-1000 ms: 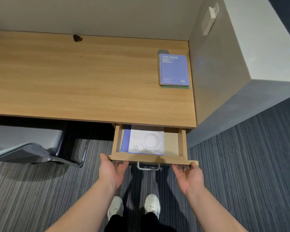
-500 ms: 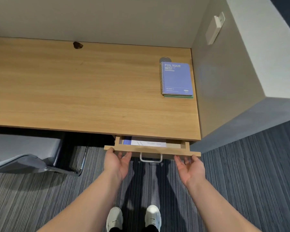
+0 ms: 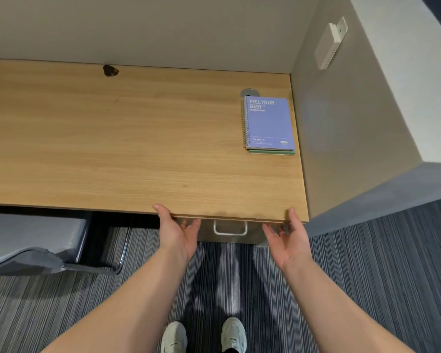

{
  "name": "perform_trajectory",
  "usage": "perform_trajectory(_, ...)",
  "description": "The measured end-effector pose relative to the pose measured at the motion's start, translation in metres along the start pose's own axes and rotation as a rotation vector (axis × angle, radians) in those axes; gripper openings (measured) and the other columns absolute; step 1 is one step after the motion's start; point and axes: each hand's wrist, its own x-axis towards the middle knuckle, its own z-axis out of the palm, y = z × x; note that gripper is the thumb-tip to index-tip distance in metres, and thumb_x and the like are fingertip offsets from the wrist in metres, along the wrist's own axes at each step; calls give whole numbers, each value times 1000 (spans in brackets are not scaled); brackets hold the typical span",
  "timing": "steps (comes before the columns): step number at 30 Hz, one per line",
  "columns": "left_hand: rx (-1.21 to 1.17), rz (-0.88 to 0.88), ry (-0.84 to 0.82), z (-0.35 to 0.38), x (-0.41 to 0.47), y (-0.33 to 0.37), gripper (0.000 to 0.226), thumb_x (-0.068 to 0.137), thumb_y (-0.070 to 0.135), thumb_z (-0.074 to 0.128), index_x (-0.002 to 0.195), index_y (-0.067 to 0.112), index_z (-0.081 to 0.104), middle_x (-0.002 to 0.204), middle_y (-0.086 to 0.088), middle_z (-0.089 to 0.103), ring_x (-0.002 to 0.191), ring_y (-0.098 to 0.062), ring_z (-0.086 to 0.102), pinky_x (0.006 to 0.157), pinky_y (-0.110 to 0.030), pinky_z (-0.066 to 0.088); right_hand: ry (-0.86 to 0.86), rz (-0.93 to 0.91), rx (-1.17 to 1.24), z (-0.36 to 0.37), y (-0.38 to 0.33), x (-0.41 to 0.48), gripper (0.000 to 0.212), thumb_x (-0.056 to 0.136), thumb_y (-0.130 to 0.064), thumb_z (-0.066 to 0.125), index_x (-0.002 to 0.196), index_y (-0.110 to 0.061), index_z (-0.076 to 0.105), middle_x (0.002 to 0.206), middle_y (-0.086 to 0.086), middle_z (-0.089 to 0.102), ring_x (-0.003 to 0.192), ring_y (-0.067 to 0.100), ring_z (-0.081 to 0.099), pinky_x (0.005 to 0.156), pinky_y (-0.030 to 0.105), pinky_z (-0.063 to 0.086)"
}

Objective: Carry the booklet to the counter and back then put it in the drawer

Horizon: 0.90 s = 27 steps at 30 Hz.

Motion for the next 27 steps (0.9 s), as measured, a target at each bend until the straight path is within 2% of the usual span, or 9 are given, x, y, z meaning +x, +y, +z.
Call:
perform_trajectory(4, -8, 11, -20, 8, 4, 1, 93, 85, 73, 53, 161, 28, 22, 164, -15, 24, 150, -33, 28, 115, -56, 36, -20, -12, -1, 10, -1, 4, 82, 87, -32, 80, 157, -17, 40, 159, 16, 39, 147, 39, 39, 121, 58, 34)
perform_trajectory(8, 14, 16, -4, 8, 3, 0, 88, 88, 71, 53, 159, 26, 27, 159, -13, 32, 144, -31, 38, 116, -54, 37, -11, -14, -15, 11, 3, 5, 81, 86, -26, 81, 156, -13, 42, 157, 15, 41, 145, 38, 41, 122, 55, 35)
perform_trajectory(13, 76, -1, -14, 4, 1, 0, 90, 88, 68, 56, 161, 27, 22, 163, -13, 26, 146, -32, 34, 118, -52, 33, -5, -20, -14, 9, 3, 3, 76, 91, -15, 76, 157, -12, 39, 161, 17, 37, 145, 39, 41, 120, 55, 38)
perform_trajectory(17, 193, -61, -80, -6, -6, -2, 94, 89, 67, 54, 163, 29, 10, 166, -21, 17, 148, -40, 30, 119, -53, 31, -22, 24, -54, 5, 7, -6, 76, 95, -16, 73, 160, -13, 34, 164, 22, 30, 146, 43, 39, 119, 57, 39)
perform_trajectory(22, 331, -109, -149, -1, -29, -8, 101, 87, 67, 55, 163, 18, 10, 163, -24, 23, 139, -41, 43, 113, -52, 41, -32, 55, -118, 15, 11, -29, 75, 95, -15, 72, 159, -18, 34, 164, 25, 27, 145, 50, 38, 117, 60, 41)
perform_trajectory(27, 464, -114, -183, 19, -58, 2, 90, 93, 58, 59, 162, 18, 19, 159, -28, 30, 130, -40, 54, 109, -51, 47, -51, 83, -161, 33, 1, -57, 76, 95, -13, 72, 160, -8, 32, 162, 32, 29, 143, 47, 44, 116, 56, 44)
